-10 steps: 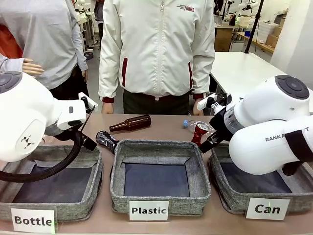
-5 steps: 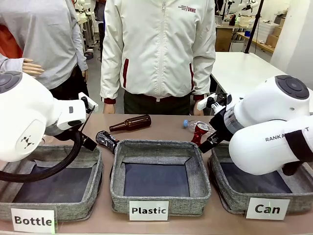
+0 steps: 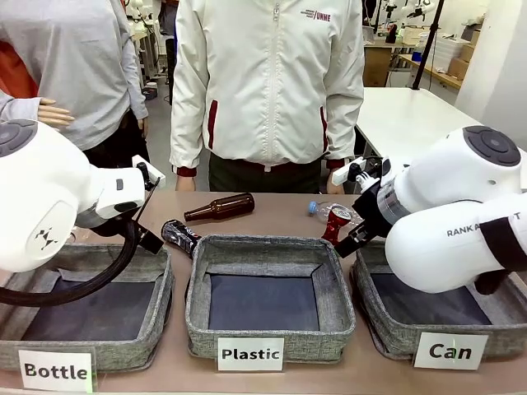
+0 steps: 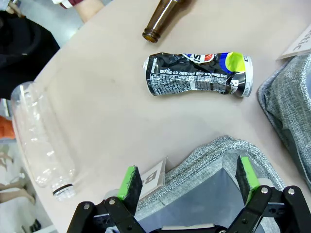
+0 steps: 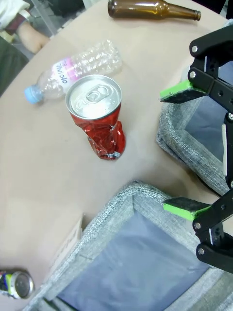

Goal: Sort the can waste into the basket.
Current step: Pick up the can waste from the table and place it in the right Fabric basket.

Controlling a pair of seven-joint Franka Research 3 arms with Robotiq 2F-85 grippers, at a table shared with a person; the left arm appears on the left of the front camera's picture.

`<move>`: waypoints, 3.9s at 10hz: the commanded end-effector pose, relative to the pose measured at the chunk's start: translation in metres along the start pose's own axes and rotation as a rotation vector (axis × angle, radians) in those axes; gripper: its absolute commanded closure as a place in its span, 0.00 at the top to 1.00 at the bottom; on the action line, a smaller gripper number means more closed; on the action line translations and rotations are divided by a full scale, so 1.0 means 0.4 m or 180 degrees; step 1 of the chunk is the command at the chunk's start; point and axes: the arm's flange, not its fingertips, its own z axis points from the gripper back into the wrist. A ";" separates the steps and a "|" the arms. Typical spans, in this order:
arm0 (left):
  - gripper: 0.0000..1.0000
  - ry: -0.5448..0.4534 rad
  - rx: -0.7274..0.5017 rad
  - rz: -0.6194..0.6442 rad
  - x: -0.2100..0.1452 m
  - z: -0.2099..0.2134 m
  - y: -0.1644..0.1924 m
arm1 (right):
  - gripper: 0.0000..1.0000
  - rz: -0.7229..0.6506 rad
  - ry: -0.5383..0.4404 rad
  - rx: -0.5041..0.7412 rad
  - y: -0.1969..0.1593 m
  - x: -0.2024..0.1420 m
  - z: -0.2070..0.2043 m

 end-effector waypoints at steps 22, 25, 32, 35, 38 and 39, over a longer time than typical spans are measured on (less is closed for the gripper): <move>1.00 -0.1110 -0.2696 0.3616 -0.603 0.291 0.586 | 1.00 -0.2739 -0.1676 0.2479 -0.574 -0.622 0.383; 1.00 -0.1110 -0.2696 0.3616 -0.603 0.291 0.586 | 1.00 -0.1491 -0.1616 0.1848 -0.512 -0.421 0.359; 1.00 -0.1110 -0.2696 0.3616 -0.603 0.291 0.586 | 1.00 -0.0188 -0.1284 0.1173 -0.292 -0.110 0.280; 1.00 -0.1110 -0.2696 0.3616 -0.603 0.291 0.586 | 1.00 0.0508 -0.1208 0.1251 -0.279 -0.084 0.215; 1.00 -0.1110 -0.2696 0.3616 -0.603 0.291 0.586 | 1.00 0.0967 -0.1544 0.1559 -0.454 -0.121 0.123; 1.00 -0.1110 -0.2696 0.3616 -0.603 0.291 0.586 | 1.00 0.1095 -0.1764 0.1635 -0.519 -0.151 0.115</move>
